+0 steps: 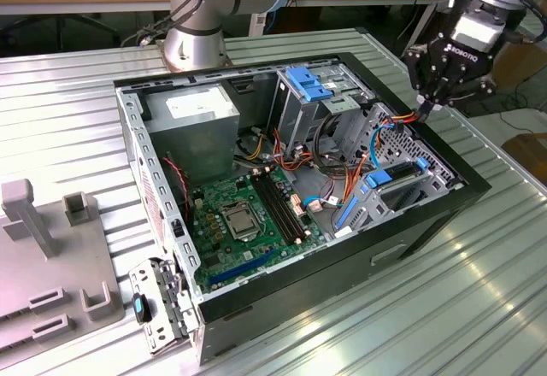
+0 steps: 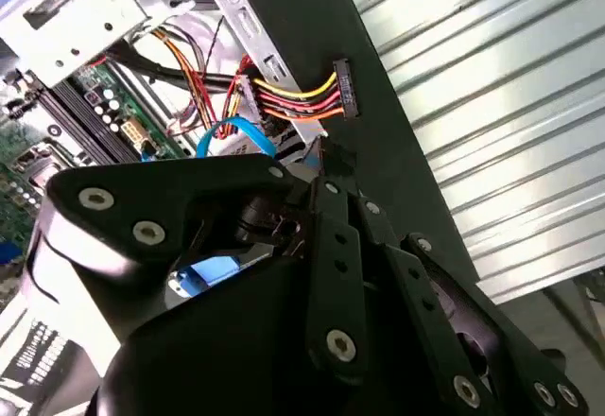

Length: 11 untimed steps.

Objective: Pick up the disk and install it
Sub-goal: 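Insert the first disk wire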

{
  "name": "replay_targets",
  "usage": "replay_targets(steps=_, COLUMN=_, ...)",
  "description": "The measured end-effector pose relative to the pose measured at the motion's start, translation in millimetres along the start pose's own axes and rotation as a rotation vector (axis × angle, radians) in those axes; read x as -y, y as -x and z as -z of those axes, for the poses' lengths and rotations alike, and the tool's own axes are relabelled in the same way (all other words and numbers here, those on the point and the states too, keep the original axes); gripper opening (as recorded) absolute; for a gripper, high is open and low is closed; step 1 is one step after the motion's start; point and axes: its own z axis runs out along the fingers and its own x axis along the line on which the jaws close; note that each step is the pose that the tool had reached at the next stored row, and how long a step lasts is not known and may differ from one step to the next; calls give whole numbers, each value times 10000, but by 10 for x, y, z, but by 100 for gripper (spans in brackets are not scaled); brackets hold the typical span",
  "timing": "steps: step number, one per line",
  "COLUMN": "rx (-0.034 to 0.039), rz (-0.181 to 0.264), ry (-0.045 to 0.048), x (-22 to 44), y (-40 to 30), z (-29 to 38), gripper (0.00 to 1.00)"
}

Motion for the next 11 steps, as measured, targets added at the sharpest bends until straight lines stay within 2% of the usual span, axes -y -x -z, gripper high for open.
replay_targets(steps=1, rx=-429, rz=192, ry=239, x=66, y=114, z=3, gripper=11)
replay_targets(steps=2, rx=-555, rz=346, ry=305, x=109, y=189, z=5, gripper=11)
replay_targets(steps=3, rx=-573, rz=1091, ry=269, x=117, y=201, z=5, gripper=11)
replay_targets(steps=11, rx=-570, rz=2534, ry=177, x=120, y=206, z=4, gripper=11)
